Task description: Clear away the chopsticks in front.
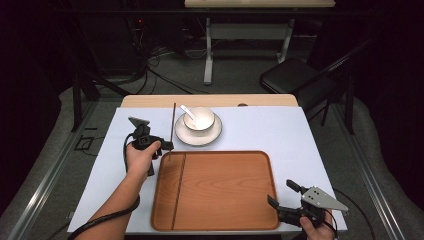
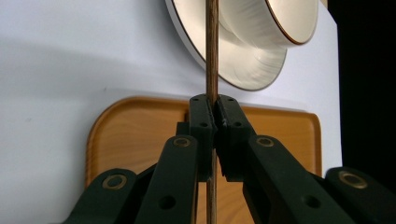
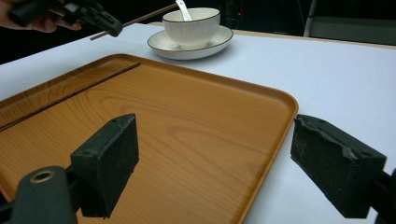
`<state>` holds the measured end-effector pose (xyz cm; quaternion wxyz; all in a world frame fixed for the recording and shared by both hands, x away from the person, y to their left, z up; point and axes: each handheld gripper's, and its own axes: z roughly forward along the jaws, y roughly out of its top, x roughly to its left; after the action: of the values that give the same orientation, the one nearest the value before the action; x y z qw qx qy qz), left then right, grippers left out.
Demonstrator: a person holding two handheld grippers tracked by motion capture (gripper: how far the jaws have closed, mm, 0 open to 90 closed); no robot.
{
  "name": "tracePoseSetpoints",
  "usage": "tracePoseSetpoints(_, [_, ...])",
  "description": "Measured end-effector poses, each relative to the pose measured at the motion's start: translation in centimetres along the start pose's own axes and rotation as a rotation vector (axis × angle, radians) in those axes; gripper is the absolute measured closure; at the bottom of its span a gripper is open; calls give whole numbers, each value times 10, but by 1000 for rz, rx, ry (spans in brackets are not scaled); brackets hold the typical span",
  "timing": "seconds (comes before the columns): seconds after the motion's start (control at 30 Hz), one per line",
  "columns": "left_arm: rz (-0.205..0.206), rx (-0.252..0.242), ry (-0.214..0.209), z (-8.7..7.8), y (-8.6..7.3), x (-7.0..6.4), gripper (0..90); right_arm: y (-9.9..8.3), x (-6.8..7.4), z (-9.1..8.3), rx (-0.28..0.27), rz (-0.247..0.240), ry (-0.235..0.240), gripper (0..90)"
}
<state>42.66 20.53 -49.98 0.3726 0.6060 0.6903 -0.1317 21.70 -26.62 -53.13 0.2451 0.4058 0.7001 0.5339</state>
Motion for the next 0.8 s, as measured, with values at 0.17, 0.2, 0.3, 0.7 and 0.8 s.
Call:
tracePoseSetpoints(0.17, [-6,-13,-19,-21,-14,5,856,0,0,0,-3,1,-1,146])
tracePoseSetpoints(0.2, [-4,-18,-21,-25,-17,5,856,0,0,-1,-1,0,-2,146])
tracePoseSetpoints(0.3, [-2,-19,-21,-34,-26,8,857,0,0,0,1,-1,-3,146])
tracePoseSetpoints(0.7, [31,40,-29,-55,-82,18,857,0,0,0,-1,1,-4,146])
tracePoseSetpoints(0.8, [33,56,-33,-53,-96,19,856,0,0,0,1,2,-5,146])
